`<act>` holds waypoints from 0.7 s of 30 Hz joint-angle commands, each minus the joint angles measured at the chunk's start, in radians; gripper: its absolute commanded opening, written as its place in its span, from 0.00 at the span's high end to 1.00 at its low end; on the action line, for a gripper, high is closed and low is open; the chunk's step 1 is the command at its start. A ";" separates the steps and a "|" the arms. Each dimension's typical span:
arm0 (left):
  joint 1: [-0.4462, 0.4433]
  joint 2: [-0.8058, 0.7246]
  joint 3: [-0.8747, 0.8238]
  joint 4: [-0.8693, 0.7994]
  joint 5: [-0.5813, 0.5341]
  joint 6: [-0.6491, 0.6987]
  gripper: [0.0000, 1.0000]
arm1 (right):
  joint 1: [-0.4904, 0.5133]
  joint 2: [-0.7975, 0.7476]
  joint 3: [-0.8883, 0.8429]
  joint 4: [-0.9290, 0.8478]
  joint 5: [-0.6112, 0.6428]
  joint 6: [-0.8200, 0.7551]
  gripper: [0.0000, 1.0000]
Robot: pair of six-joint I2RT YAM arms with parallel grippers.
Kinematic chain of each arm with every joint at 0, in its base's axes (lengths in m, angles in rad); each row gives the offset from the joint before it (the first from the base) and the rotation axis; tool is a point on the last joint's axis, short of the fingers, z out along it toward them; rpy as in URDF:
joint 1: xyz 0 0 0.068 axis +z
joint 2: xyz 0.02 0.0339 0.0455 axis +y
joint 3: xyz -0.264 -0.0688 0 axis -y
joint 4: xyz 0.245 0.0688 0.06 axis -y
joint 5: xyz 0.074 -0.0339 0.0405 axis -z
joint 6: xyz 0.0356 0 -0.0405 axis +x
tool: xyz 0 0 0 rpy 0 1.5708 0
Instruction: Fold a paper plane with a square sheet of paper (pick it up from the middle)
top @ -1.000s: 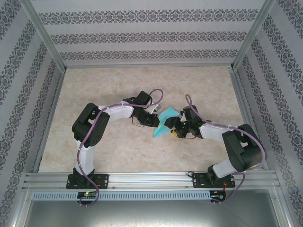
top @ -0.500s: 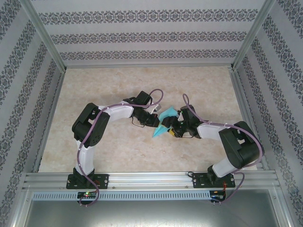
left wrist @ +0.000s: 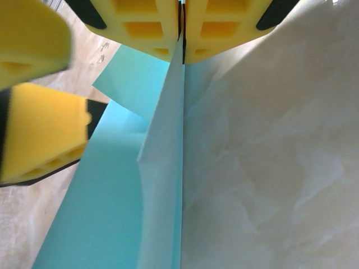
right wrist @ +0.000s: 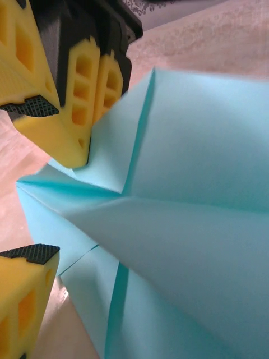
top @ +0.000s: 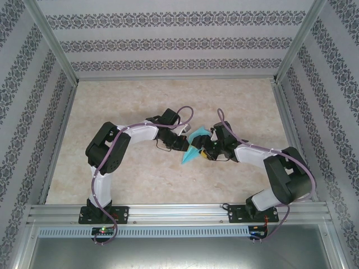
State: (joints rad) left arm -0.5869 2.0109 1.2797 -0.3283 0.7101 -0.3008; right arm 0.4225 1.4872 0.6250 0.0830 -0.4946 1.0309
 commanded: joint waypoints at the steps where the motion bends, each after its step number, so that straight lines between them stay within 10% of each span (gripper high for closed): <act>1: 0.011 0.024 -0.013 0.014 0.002 -0.006 0.89 | -0.005 -0.015 0.043 -0.116 0.053 -0.086 0.37; 21: 0.016 0.017 -0.025 0.028 -0.020 -0.021 0.89 | 0.025 0.120 0.138 -0.188 0.043 -0.160 0.35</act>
State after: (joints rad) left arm -0.5861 2.0190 1.2671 -0.3252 0.6804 -0.3038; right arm 0.4301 1.5906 0.7376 -0.1017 -0.4561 0.8894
